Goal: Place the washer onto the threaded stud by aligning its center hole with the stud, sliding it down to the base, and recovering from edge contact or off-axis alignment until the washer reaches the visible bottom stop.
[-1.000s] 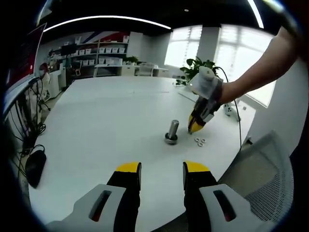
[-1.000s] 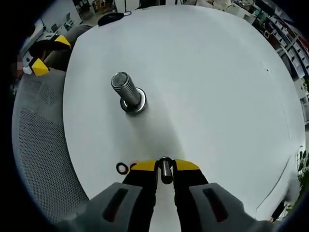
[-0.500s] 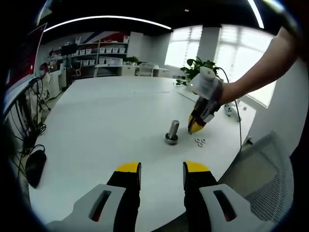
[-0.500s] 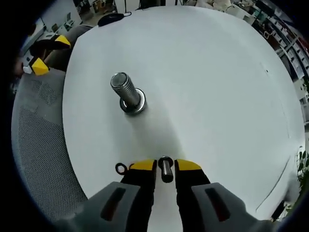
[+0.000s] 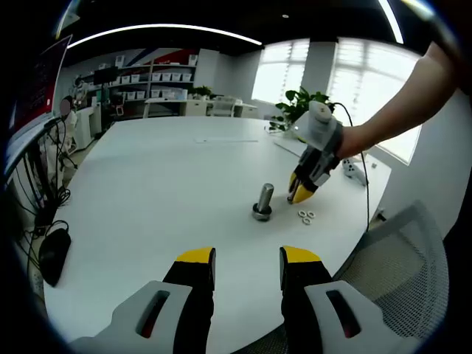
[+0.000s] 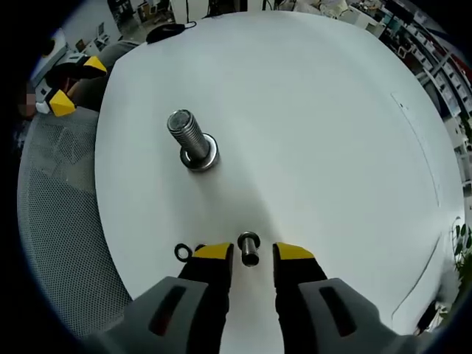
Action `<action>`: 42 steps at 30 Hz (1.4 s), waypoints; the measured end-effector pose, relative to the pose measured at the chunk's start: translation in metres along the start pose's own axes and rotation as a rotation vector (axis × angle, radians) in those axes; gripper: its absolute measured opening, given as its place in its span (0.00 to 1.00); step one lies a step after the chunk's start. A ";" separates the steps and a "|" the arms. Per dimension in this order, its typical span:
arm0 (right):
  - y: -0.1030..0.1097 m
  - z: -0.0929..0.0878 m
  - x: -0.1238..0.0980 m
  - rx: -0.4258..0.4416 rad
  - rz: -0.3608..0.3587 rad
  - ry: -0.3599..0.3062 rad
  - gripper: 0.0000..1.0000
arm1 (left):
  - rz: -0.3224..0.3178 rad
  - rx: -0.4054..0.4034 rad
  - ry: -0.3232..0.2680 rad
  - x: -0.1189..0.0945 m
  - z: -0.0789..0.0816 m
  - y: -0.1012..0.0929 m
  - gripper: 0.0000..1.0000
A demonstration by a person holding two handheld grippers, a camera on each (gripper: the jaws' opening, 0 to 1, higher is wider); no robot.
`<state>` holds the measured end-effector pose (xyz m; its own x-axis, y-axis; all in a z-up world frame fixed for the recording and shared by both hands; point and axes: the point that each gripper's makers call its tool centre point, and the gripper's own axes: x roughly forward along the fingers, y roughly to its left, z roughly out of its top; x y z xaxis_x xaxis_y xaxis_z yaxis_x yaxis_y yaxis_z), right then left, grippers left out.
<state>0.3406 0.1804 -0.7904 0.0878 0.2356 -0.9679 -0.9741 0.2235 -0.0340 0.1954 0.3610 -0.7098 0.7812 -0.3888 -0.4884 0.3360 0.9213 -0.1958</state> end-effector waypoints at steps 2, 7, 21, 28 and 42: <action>0.000 -0.002 0.000 0.000 -0.002 0.003 0.25 | 0.000 -0.001 -0.001 0.000 0.000 0.000 0.33; 0.004 -0.011 -0.002 0.007 0.001 0.009 0.25 | 0.001 -0.002 -0.003 0.000 0.000 0.000 0.34; 0.008 -0.029 -0.005 0.022 0.002 0.023 0.28 | -0.001 -0.002 -0.002 0.000 0.000 0.001 0.34; 0.017 -0.039 -0.005 0.019 0.011 0.026 0.29 | 0.002 -0.002 -0.005 0.000 0.001 0.001 0.34; 0.030 -0.046 -0.009 0.022 0.030 0.011 0.30 | 0.003 -0.002 -0.007 -0.001 0.001 0.001 0.34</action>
<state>0.3012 0.1413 -0.7946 0.0557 0.2320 -0.9711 -0.9715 0.2370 0.0009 0.1957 0.3620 -0.7088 0.7860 -0.3861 -0.4829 0.3328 0.9224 -0.1959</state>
